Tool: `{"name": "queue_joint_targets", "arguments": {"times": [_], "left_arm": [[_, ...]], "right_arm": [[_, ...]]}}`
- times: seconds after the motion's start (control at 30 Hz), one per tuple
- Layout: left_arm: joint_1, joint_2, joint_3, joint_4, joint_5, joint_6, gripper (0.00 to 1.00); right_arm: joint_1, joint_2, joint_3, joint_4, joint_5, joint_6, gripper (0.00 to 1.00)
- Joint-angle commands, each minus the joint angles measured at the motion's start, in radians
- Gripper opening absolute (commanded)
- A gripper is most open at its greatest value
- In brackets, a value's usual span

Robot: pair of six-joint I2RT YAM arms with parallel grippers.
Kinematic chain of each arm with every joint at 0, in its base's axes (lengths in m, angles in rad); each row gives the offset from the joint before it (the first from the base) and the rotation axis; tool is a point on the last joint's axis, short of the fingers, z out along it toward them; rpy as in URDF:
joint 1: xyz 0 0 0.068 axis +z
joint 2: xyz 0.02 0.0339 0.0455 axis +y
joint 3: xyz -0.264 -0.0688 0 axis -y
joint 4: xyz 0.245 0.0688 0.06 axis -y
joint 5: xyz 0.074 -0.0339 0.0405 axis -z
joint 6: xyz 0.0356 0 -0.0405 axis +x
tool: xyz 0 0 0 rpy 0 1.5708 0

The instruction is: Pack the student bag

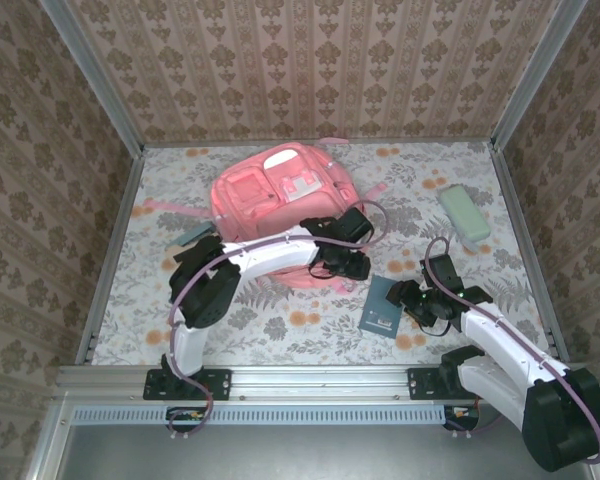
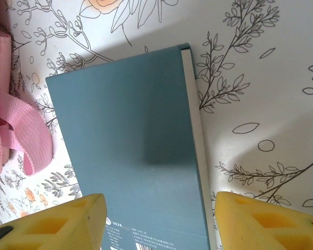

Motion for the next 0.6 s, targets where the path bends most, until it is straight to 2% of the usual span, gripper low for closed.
{"name": "queue_joint_targets", "arguments": {"times": [0.0,0.27,0.37,0.57], "left_arm": [[-0.057,-0.044,0.015,0.003,0.034,-0.058,0.41],[-0.06,0.062,0.016,0.016,0.081,-0.124,0.42],[-0.055,0.094,0.016,0.027,0.109,-0.137,0.38],[-0.046,0.115,-0.026,0.055,0.118,-0.158,0.37]], "right_arm": [[-0.003,0.009,0.006,0.015,-0.001,-0.034,0.57],[-0.004,0.05,-0.013,0.049,-0.013,-0.053,0.52],[-0.005,0.059,-0.018,0.06,-0.016,-0.059,0.52],[-0.004,0.082,-0.023,0.076,-0.03,-0.068,0.52]]}}
